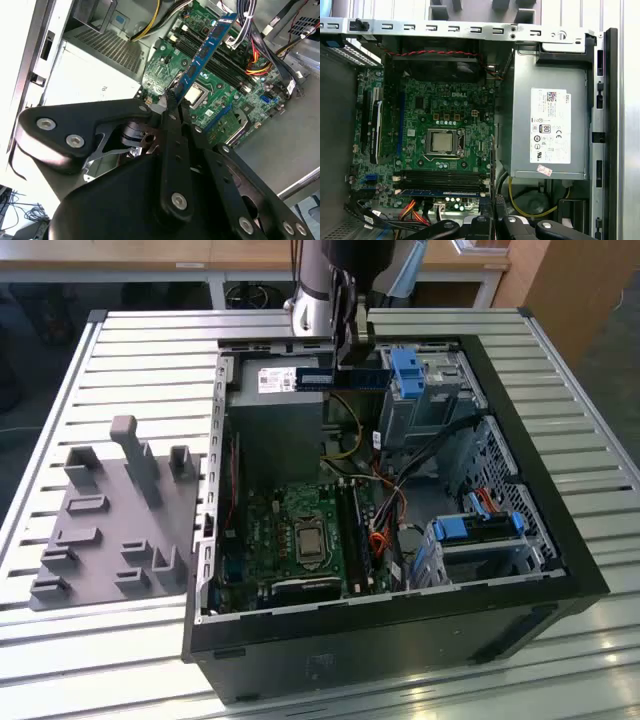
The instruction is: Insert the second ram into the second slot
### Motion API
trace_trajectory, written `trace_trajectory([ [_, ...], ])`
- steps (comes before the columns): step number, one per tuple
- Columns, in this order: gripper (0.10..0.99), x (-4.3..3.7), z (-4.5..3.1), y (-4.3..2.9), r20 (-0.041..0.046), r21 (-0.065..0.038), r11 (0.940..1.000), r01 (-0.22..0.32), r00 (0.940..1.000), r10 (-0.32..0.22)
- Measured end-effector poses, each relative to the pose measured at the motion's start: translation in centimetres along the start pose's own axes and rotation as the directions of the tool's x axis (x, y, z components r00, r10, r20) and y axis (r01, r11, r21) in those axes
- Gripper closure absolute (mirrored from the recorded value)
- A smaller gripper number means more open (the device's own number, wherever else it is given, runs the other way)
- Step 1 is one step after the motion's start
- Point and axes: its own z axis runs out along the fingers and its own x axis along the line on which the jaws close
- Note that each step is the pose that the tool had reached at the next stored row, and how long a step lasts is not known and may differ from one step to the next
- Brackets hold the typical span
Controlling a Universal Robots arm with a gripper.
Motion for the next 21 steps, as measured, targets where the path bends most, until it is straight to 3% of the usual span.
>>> trace_trajectory([
  [21,0.949,0.54,-0.01,0.02,0.0001,0.0,1.0,0.0,1.0,0.0],
])
